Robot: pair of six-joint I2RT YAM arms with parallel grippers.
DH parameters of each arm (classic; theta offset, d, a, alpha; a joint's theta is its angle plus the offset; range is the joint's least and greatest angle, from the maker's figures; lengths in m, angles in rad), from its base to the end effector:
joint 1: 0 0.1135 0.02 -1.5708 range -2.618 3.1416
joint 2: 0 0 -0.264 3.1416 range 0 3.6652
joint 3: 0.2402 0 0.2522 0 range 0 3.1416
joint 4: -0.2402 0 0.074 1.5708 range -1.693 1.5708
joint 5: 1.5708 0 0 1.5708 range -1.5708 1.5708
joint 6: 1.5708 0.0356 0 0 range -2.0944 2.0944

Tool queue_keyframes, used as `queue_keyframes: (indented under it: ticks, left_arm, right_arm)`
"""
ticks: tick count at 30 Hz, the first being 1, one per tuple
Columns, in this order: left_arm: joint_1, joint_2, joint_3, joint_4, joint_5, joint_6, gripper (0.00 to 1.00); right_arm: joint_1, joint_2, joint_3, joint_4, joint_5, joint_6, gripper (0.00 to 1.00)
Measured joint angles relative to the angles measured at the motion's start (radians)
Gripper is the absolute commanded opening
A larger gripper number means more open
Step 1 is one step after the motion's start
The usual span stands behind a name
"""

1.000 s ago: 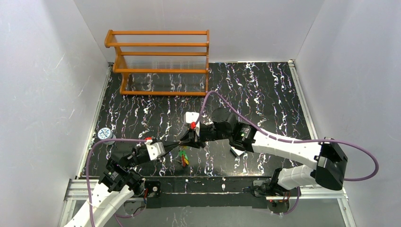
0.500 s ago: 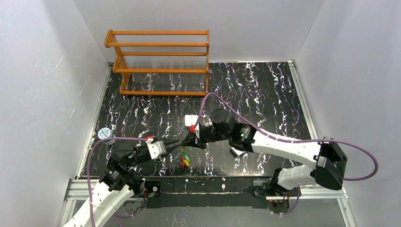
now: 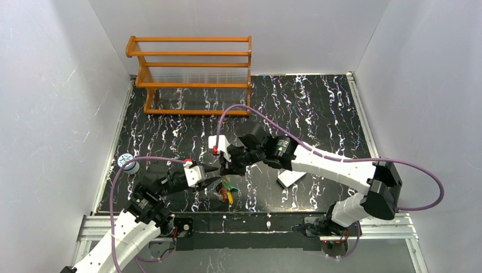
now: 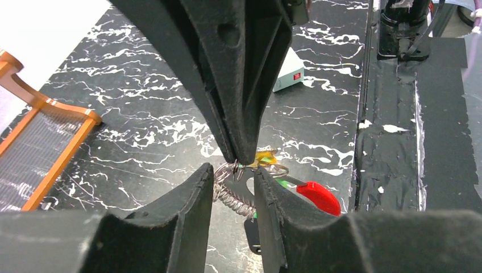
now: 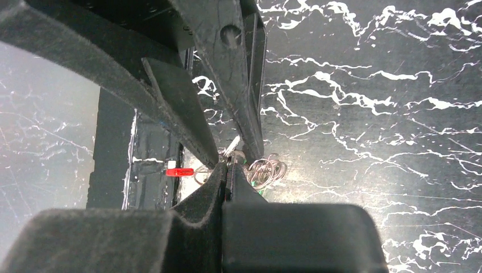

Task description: Put the keys on the keyring

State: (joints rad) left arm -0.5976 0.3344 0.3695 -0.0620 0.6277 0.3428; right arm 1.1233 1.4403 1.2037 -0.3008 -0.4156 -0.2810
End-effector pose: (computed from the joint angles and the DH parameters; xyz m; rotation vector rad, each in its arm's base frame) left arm 0.0842 -0.0826 0.2659 1.1468 1.1680 -0.6956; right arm 0.1296 0.3032 0.3216 -1.6110 1.4991 0.9280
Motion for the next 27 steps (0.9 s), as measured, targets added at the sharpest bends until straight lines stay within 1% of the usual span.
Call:
queue_keyframes:
  ticks: [2, 8, 18, 22, 27]
  left_arm:
    - [0.0, 0.013, 0.0, -0.003, 0.006, 0.003, 0.21]
    - [0.0, 0.037, 0.005, -0.021, 0.023, 0.016, 0.17]
    - [0.0, 0.097, 0.021, -0.045, 0.037, 0.035, 0.19]
    - [0.0, 0.103, 0.023, -0.051, 0.037, 0.04, 0.13]
    - [0.0, 0.103, 0.023, -0.051, 0.038, 0.048, 0.14]
  right_arm:
    - [0.0, 0.029, 0.035, -0.042, -0.003, -0.003, 0.01]
    - [-0.001, 0.088, 0.085, -0.121, -0.01, -0.003, 0.01]
    - [-0.002, 0.092, 0.091, -0.146, -0.011, -0.003, 0.01]
    - [-0.002, 0.092, 0.092, -0.146, -0.015, -0.003, 0.01]
    - [-0.002, 0.092, 0.092, -0.146, -0.022, -0.003, 0.01]
